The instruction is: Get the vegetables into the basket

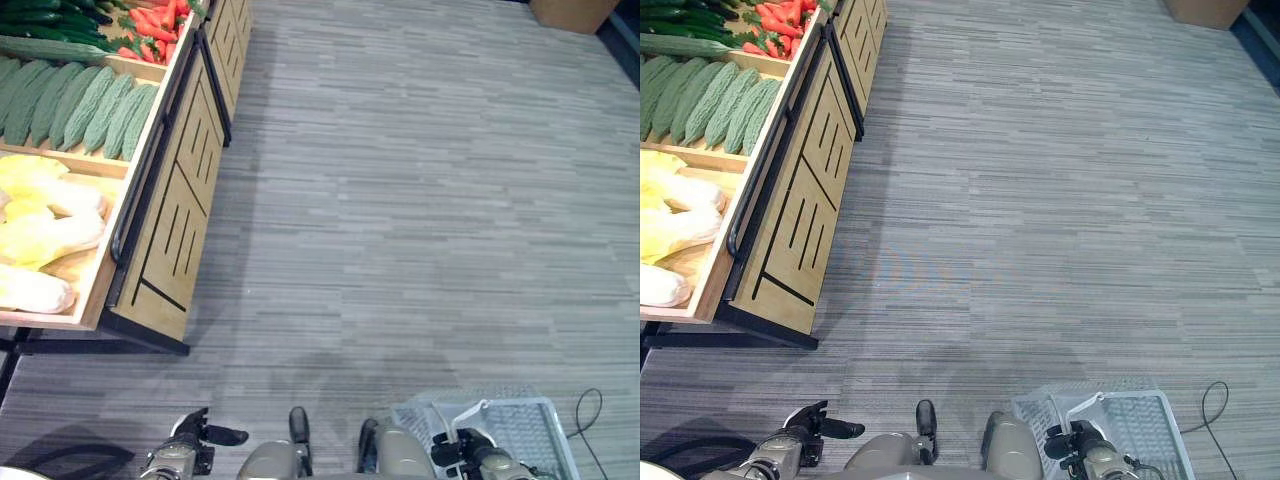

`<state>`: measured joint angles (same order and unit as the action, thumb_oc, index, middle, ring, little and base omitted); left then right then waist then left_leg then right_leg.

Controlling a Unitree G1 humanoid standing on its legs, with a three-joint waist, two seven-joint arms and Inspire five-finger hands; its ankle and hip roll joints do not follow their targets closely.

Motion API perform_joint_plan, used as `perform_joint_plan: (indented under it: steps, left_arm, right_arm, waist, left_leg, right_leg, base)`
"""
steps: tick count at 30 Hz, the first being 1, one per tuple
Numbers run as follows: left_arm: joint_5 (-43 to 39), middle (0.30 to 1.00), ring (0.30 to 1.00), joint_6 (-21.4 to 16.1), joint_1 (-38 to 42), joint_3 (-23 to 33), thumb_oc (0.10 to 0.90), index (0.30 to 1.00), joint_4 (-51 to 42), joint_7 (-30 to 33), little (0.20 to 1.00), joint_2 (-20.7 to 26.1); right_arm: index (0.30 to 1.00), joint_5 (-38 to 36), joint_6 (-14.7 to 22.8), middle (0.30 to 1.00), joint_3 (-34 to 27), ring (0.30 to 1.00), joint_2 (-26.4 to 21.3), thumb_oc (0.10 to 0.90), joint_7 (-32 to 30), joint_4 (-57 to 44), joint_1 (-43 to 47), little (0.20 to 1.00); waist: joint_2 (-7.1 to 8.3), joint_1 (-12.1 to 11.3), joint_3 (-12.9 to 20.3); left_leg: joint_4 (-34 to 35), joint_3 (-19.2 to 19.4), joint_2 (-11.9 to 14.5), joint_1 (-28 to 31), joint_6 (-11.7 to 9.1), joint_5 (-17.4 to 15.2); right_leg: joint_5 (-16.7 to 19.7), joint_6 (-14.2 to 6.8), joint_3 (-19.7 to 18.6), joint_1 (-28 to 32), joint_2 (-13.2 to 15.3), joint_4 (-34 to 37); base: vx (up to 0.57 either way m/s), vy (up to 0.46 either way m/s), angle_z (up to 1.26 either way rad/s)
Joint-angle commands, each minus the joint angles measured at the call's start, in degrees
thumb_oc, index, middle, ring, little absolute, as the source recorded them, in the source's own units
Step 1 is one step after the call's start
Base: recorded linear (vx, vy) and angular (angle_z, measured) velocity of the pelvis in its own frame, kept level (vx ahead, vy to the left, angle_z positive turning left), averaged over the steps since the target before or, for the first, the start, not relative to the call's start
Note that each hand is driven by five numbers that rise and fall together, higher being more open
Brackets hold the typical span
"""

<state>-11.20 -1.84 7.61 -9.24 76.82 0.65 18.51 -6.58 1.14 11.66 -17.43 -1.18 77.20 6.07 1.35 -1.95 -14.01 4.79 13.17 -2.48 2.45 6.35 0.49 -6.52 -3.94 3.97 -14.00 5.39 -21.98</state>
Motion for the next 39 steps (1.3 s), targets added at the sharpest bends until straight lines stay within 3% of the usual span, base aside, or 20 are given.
perform_joint_plan:
  steps: [1, 3, 6, 9, 15, 17, 18, 20, 21, 22, 24, 26, 27, 28, 29, 30, 31, 32, 33, 39]
  left_arm:
    - [1.16, 1.0, 1.0, -0.72, -1.28, 0.98, 0.9, 1.0, 0.87, 0.59, 1.0, -0.52]
    - [1.57, 1.0, 1.0, -0.77, -1.07, 1.04, 0.9, 1.0, 1.13, 0.78, 1.0, -0.61]
    - [1.89, 1.0, 1.0, -0.72, -1.17, 1.42, 0.9, 1.0, 1.68, 0.85, 1.0, -0.74]
    - [1.7, 1.0, 1.0, -0.39, -2.07, 2.68, 0.9, 1.0, 2.16, 1.11, 1.0, -0.82]
    - [0.91, 1.0, 1.0, -0.35, -2.28, 2.15, 0.9, 1.0, 2.51, 0.61, 1.0, -2.21]
    - [0.59, 1.0, 1.0, -0.3, -1.75, 1.67, 0.9, 1.0, 2.16, 0.39, 1.0, -2.67]
    - [-1.06, 1.0, 1.0, -0.63, -1.13, 1.67, 0.9, 1.0, 1.21, 0.62, 1.0, -2.9]
    - [-2.03, 1.0, 1.0, -0.67, -0.92, 1.59, 0.9, 1.0, 0.34, 0.74, 1.0, -3.03]
    - [-2.03, 1.0, 1.0, -0.66, -0.93, 1.59, 0.9, 1.0, 0.33, 0.74, 1.0, -3.03]
    - [-2.58, 1.0, 1.0, -0.54, -0.32, 1.33, 0.9, 1.0, 0.06, 0.96, 1.0, -3.18]
    - [-2.79, 1.0, 1.0, -0.52, -0.41, 1.37, 0.9, 1.0, 0.03, 1.21, 1.0, -3.43]
    - [-2.84, 1.0, 1.0, -0.31, -0.34, 1.24, 0.9, 1.0, 0.25, 1.13, 1.0, -3.55]
    - [-2.91, 1.0, 1.0, -0.32, -0.49, 1.19, 0.9, 1.0, 0.34, 1.04, 1.0, -3.84]
    - [-2.91, 1.0, 1.0, -0.32, -0.5, 1.19, 0.9, 1.0, 0.33, 1.04, 1.0, -3.83]
    - [-2.74, 1.0, 1.0, -0.46, -0.65, 1.27, 0.9, 1.0, 0.44, 0.92, 1.0, -3.96]
    - [-2.25, 1.0, 1.0, -0.56, -0.98, 1.11, 0.9, 1.0, 0.57, 0.93, 1.0, -4.19]
    - [-2.24, 1.0, 1.0, -0.57, -0.91, 1.11, 0.9, 1.0, 0.55, 0.94, 1.0, -4.18]
    - [-1.88, 1.0, 1.0, -0.66, -0.94, 0.92, 0.9, 1.0, 0.55, 0.92, 1.0, -4.24]
    - [-1.68, 1.0, 1.0, -0.71, -0.94, 0.79, 0.9, 1.0, 0.56, 0.91, 1.0, -4.19]
    - [-1.13, 1.0, 1.0, -0.82, -1.43, 0.95, 0.9, 1.0, 0.73, 0.74, 1.0, -3.25]
  right_arm:
    - [0.3, -0.51, 0.16, 0.3, -0.05, 0.3, -0.86, 0.4, -0.13, 1.2, -0.44, 0.3]
    - [0.3, -1.66, 0.24, 0.3, -1.17, 0.3, -0.8, 0.4, -0.21, 1.24, -0.49, 0.3]
    - [0.3, -2.66, 0.22, 0.3, -2.22, 0.3, -0.54, 0.4, -0.2, 1.16, -0.89, 0.3]
    - [0.3, -1.92, 0.19, 0.3, -2.03, 0.3, -0.03, 0.4, -0.2, 0.03, -1.77, 0.3]
    - [0.3, -3.69, 0.34, 0.3, -2.35, 0.3, -0.64, 0.4, -0.11, 1.14, -2.5, 0.3]
    - [0.3, -3.49, 0.37, 0.3, -2.15, 0.3, -1.07, 0.4, 0.0, 1.5, -2.87, 0.3]
    - [0.3, -2.65, 0.3, 0.3, -1.68, 0.3, -1.32, 0.4, 0.12, 1.93, -3.24, 0.3]
    - [0.3, -1.6, 0.17, 0.3, -0.88, 0.3, -1.8, 0.4, 0.21, 2.1, -3.3, 0.3]
    - [0.3, -1.59, 0.17, 0.3, -0.87, 0.3, -1.8, 0.4, 0.21, 2.11, -3.3, 0.3]
    - [0.3, -1.45, 0.17, 0.3, -0.54, 0.3, -2.37, 0.4, -0.17, 1.89, -2.97, 0.3]
    - [0.3, -1.53, 0.13, 0.3, -0.33, 0.3, -3.13, 0.4, -0.36, 1.87, -2.66, 0.3]
    - [0.3, -1.56, -0.01, 0.3, -0.34, 0.3, -3.25, 0.4, -0.33, 2.1, -2.58, 0.3]
    - [0.3, -1.45, -0.03, 0.3, -0.4, 0.3, -3.44, 0.4, -0.31, 2.12, -2.59, 0.3]
    - [0.3, -1.45, -0.03, 0.3, -0.39, 0.3, -3.44, 0.4, -0.31, 2.12, -2.6, 0.3]
    - [0.3, -1.16, -0.08, 0.3, -0.32, 0.3, -3.44, 0.4, -0.3, 2.18, -2.75, 0.3]
    - [0.3, -0.5, -0.11, 0.3, -0.07, 0.3, -3.56, 0.4, -0.49, 2.3, -3.03, 0.3]
    - [0.3, -0.5, -0.1, 0.3, -0.1, 0.3, -3.54, 0.4, -0.49, 2.28, -2.98, 0.3]
    - [0.3, -0.3, 0.09, 0.3, -0.07, 0.3, -3.63, 0.4, -0.64, 2.26, -3.17, 0.3]
    - [0.3, -0.13, 0.07, 0.3, -0.02, 0.3, -3.65, 0.4, -0.62, 2.46, -3.19, 0.3]
    - [0.3, 0.5, 0.09, 0.3, 0.42, 0.3, -1.99, 0.4, -0.57, 2.87, -2.96, 0.3]
  waist:
    - [-0.75, -0.29, -0.31]
    - [-0.74, -0.12, -0.78]
    - [-0.63, 0.0, -0.99]
    - [0.15, -0.25, -0.44]
    - [-1.38, 1.08, 1.26]
    - [-1.81, 1.43, 1.53]
    - [-1.71, 1.36, 1.59]
    - [-1.36, 0.97, 1.23]
    - [-1.4, 1.09, 1.26]
    - [-0.66, 0.6, -0.35]
    - [0.35, -0.12, -1.44]
    - [0.76, -0.03, -1.53]
    - [1.4, 0.12, -1.05]
    - [1.46, 0.14, -1.02]
    - [1.81, 0.43, -0.57]
    - [1.52, 0.47, 0.09]
    - [1.73, 0.64, 0.28]
    - [1.05, 0.37, 0.96]
    - [1.04, 0.13, 1.05]
    - [2.0, -1.15, 1.22]
  left_leg:
    - [-6.49, -1.88, -0.3, -3.57, -1.01, -7.1]
    - [-7.64, -1.69, -0.56, -3.31, -1.2, -7.98]
    - [-8.42, -1.5, -0.49, -2.25, -1.62, -9.01]
    - [-8.34, -0.53, -0.41, 0.9, -2.35, -10.51]
    - [-10.42, -3.68, 2.89, 4.88, -5.3, -10.45]
    - [-12.89, -4.64, 4.03, 4.37, -6.96, -7.86]
    - [-17.11, -5.93, 5.34, 2.66, -8.8, -4.07]
    - [-24.8, -6.86, 6.78, -0.55, -10.24, 1.29]
    - [-25.06, -7.02, 6.85, -0.75, -10.29, 1.2]
    - [-35.17, -7.84, 7.89, -6.86, -10.53, 4.22]
    - [-38.68, -7.51, 8.08, -9.45, -9.59, 3.28]
    - [-37.04, -6.75, 8.0, -10.11, -9.14, 2.3]
    - [-31.28, -5.34, 7.35, -11.08, -8.74, -0.22]
    - [-31.12, -5.31, 7.26, -11.03, -8.7, -0.13]
    - [-25.17, -4.37, 6.59, -10.96, -8.23, -2.21]
    - [-12.9, -3.84, 5.55, -10.3, -8.58, -2.84]
    - [-12.42, -3.6, 5.26, -10.69, -8.15, -2.05]
    - [-4.63, -4.34, 5.16, -11.61, -8.84, 2.75]
    - [-3.75, -4.79, 5.23, -11.6, -9.02, 3.69]
    - [-7.7, -4.55, 4.07, -10.24, -6.82, -0.56]
  right_leg:
    - [9.86, -2.48, -0.42, 2.49, 0.42, 14.31]
    - [12.31, -3.33, -2.01, 1.06, 0.45, 19.11]
    - [13.71, -4.13, -1.44, 0.89, 0.75, 22.72]
    - [14.89, -5.24, 3.88, 0.64, 0.23, 25.68]
    - [9.85, -1.56, 3.26, 1.32, -2.78, 16.98]
    - [8.05, -0.24, 5.05, 2.33, -2.9, 15.91]
    - [6.38, 1.3, 6.3, 3.96, -3.49, 16.19]
    - [4.99, 3.26, 6.94, 6.01, -4.34, 16.83]
    - [4.98, 3.3, 7.07, 6.01, -4.38, 16.86]
    - [4.39, 4.98, 7.96, 7.91, -4.84, 17.71]
    - [3.64, 5.51, 8.84, 9.31, -4.91, 18.69]
    - [3.68, 5.2, 9.29, 10.22, -4.5, 19.52]
    - [3.83, 4.24, 10.18, 10.97, -3.52, 20.6]
    - [3.85, 4.21, 10.18, 10.96, -3.44, 20.63]
    - [3.84, 3.52, 10.66, 11.17, -2.63, 21.26]
    - [3.83, 2.29, 11.29, 11.8, -2.19, 21.9]
    - [4.23, 2.58, 11.7, 11.4, -1.96, 22.21]
    - [3.91, 2.49, 12.18, 11.94, -2.41, 22.46]
    - [3.48, 2.48, 12.04, 12.57, -2.3, 22.32]
    - [2.18, 1.32, 9.07, 13.61, -0.53, 19.5]
  base:
    - [0.14, -0.006, 0.04]
    - [0.18, -0.03, 0.12]
    - [0.18, -0.062, 0.11]
    - [0.36, -0.191, -0.06]
    - [0.4, -0.236, 0.04]
    - [0.38, -0.3, 0.33]
    - [0.41, -0.375, 0.54]
    - [0.28, -0.295, 0.54]
    - [0.15, -0.284, 0.45]
    - [0.1, -0.25, 0.36]
    - [0.16, -0.213, 0.33]
    - [0.13, -0.038, 0.16]
    - [0.11, 0.013, 0.17]
    - [0.16, 0.04, 0.3]
    - [0.17, 0.116, 0.39]
    - [0.15, 0.117, 0.41]
    - [0.21, 0.206, 0.42]
    - [0.17, 0.176, 0.37]
    - [0.3, 0.264, 0.31]
    - [0.23, 0.276, -0.22]
